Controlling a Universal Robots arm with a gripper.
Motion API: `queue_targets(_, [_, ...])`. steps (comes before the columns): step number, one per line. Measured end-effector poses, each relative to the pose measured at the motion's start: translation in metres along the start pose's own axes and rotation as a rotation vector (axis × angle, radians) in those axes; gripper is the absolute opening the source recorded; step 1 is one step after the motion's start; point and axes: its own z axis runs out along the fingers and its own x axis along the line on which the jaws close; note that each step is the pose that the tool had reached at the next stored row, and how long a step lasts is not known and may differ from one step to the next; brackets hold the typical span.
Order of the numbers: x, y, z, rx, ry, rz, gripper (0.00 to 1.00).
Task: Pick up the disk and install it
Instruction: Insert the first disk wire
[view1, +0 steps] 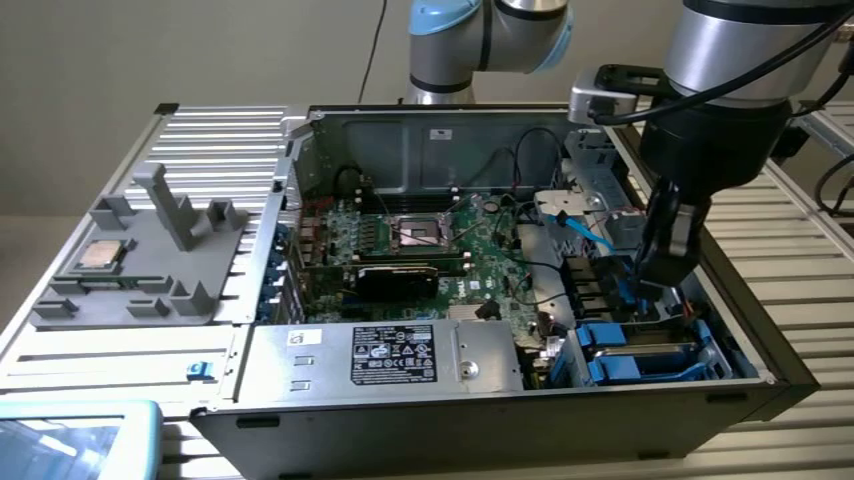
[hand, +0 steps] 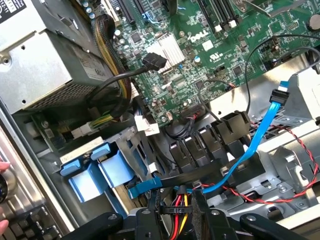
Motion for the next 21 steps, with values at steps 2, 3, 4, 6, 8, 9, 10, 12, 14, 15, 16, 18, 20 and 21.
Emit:
queue_targets(2, [-0.0003, 0.0001, 0.0003, -0.0001, 0.0002, 0.002, 0.36])
queue_targets(3, [-0.0003, 0.0001, 0.0003, -0.0001, 0.0003, 0.002, 0.36])
queue_targets(4, [-0.0003, 0.0001, 0.0003, -0.0001, 0.0003, 0.002, 0.36])
queue_targets(6, [-0.0003, 0.0002, 0.0003, -0.0001, 0.0003, 0.002, 0.36])
queue_targets(8, [-0.0003, 0.0002, 0.0003, -0.0001, 0.0003, 0.002, 0.36])
queue_targets(9, [-0.0003, 0.0002, 0.0003, -0.0001, 0.0003, 0.002, 0.36])
queue_targets(10, [-0.0003, 0.0002, 0.0003, -0.0001, 0.0003, 0.002, 0.36])
queue_targets(12, [-0.0003, 0.0002, 0.0003, -0.0001, 0.0003, 0.002, 0.36])
queue_targets(14, [-0.0003, 0.0002, 0.0003, -0.0001, 0.0003, 0.002, 0.36])
queue_targets(15, [-0.0003, 0.0002, 0.0003, -0.0001, 0.0002, 0.002, 0.36])
queue_targets(16, [-0.0004, 0.0001, -0.0002, 0.0004, 0.0002, 0.002, 0.38])
queue_targets(18, [-0.0006, 0.0002, -0.0011, 0.0023, -0.0011, 0.002, 0.44])
queue_targets(20, [-0.0009, 0.0002, -0.0029, 0.0058, -0.0028, 0.003, 0.51])
queue_targets(21, [-0.0012, 0.0002, -0.0047, 0.01, -0.0053, 0.003, 0.51])
